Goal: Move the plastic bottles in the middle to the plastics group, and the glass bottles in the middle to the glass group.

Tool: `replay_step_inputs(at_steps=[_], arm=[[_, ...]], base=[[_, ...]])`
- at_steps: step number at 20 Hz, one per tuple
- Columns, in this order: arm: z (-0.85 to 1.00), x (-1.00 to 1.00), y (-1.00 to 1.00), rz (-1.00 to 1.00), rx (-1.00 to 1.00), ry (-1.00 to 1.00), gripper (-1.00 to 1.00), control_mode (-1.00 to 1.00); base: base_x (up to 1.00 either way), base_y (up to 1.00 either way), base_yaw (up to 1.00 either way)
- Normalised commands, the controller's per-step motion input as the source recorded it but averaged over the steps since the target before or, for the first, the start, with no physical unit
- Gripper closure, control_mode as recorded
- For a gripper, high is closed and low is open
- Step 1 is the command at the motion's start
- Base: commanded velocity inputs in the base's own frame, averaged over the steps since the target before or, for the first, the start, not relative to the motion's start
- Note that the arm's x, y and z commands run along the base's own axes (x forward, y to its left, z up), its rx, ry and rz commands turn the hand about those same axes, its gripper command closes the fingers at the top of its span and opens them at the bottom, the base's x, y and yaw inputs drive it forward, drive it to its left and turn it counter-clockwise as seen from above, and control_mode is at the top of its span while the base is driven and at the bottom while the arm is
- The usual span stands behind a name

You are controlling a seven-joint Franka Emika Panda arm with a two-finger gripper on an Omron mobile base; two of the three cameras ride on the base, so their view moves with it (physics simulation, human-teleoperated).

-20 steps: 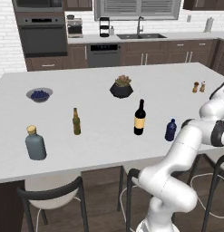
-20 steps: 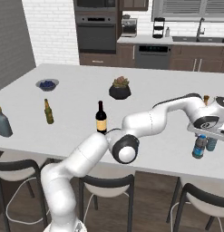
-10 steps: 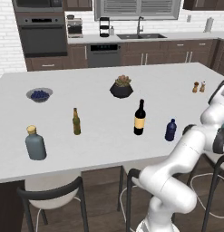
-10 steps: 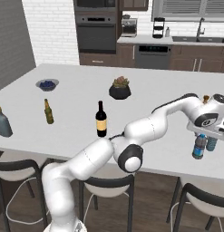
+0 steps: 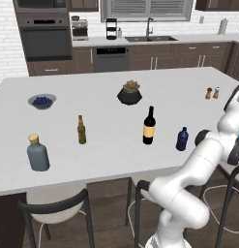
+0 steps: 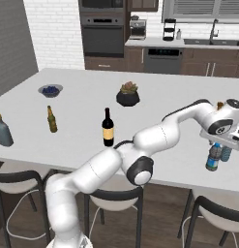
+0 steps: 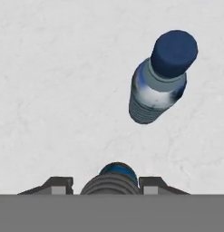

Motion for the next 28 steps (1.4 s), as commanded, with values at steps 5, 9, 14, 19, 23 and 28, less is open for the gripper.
replay_step_inputs(at_steps=[5,9,14,19,23,28], arm=[[0.23,0.00,0.31,-0.11,-0.06,-0.02,-1.00,-1.00],[0.39,-0.07,0.23,-0.10,0.00,0.00,-1.00,-1.00],[0.16,-0.43,0.54,-0.14,-0.05,0.00,-1.00,-1.00],[0.00,-0.47,0.72,-0.21,-0.07,0.00,-1.00,-1.00],[0.00,-0.49,0.81,-0.22,-0.11,0.00,-1.00,-1.00],[-0.07,-0.51,0.85,-0.18,-0.15,0.01,-1.00,-1.00]], base=[[0.00,0.00,0.00],[0.00,0.00,0.00],[0.00,0.00,0.00],[0.00,0.00,0.00],[0.00,0.00,0.00],[0.00,0.00,0.00]])
